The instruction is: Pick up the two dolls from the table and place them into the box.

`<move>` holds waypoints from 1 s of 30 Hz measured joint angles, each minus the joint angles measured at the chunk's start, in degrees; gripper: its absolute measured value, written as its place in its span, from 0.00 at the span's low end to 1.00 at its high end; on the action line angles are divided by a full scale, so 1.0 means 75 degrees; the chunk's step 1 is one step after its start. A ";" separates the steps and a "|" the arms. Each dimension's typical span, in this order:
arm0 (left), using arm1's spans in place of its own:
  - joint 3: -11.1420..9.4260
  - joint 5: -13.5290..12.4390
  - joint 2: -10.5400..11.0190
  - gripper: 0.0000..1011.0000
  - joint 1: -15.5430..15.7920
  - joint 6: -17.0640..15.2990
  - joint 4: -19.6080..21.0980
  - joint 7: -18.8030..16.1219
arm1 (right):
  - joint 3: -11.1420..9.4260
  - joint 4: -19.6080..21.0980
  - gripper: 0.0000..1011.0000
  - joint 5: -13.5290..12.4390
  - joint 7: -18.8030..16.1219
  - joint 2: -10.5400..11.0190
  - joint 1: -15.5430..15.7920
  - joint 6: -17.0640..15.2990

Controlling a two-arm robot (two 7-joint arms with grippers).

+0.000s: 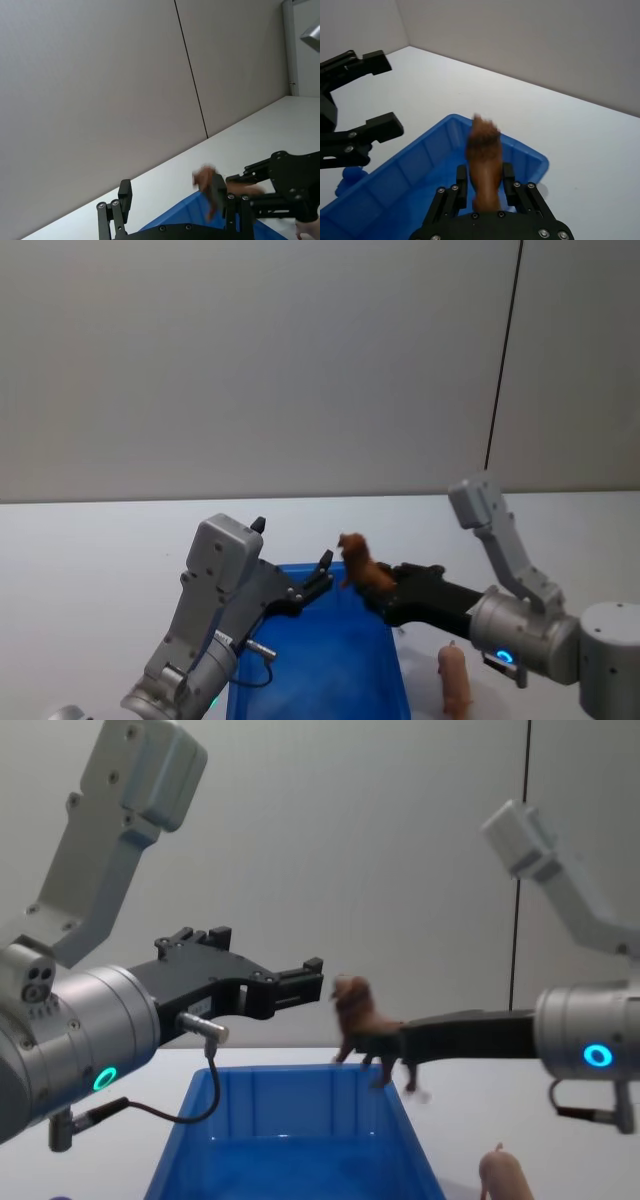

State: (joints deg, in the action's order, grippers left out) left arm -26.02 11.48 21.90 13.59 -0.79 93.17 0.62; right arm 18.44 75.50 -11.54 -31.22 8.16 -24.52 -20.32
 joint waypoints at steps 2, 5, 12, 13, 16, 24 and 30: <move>0.0000 0.0000 0.0000 0.99 -0.0001 0.0000 0.0000 0.0000 | 0.0062 -0.0120 0.43 -0.0002 -0.0111 -0.0064 -0.0067 -0.0010; 0.0000 0.0000 0.0000 0.99 -0.0001 0.0000 0.0000 0.0000 | 0.0116 -0.0199 0.51 -0.0021 -0.0215 -0.0112 -0.0108 -0.0010; 0.0000 0.0000 0.0000 0.99 -0.0001 0.0000 0.0000 0.0000 | 0.0230 -0.0298 0.74 -0.0090 -0.0358 -0.0182 -0.0151 0.0078; 0.0000 0.0000 0.0000 0.99 -0.0001 0.0000 0.0000 0.0000 | 0.0234 -0.0297 0.77 -0.0096 -0.0358 -0.0181 -0.0147 0.0092; 0.0000 0.0000 0.0000 0.99 0.0000 0.0000 0.0000 0.0000 | 0.0240 -0.0247 0.85 -0.0105 -0.0302 -0.0156 -0.0100 0.0145; 0.0000 0.0000 -0.0001 0.99 -0.0001 0.0000 0.0000 0.0000 | 0.0204 0.0158 0.99 -0.0105 0.0142 0.0047 0.0208 0.0251; 0.0000 0.0000 0.0000 0.99 0.0000 0.0000 0.0000 0.0000 | 0.0118 0.0737 0.99 -0.0136 0.0616 0.0347 0.0668 0.0249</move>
State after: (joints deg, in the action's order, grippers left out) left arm -26.02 11.48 21.89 13.59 -0.79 93.17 0.63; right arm 19.33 81.02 -12.56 -26.60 10.76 -19.51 -18.45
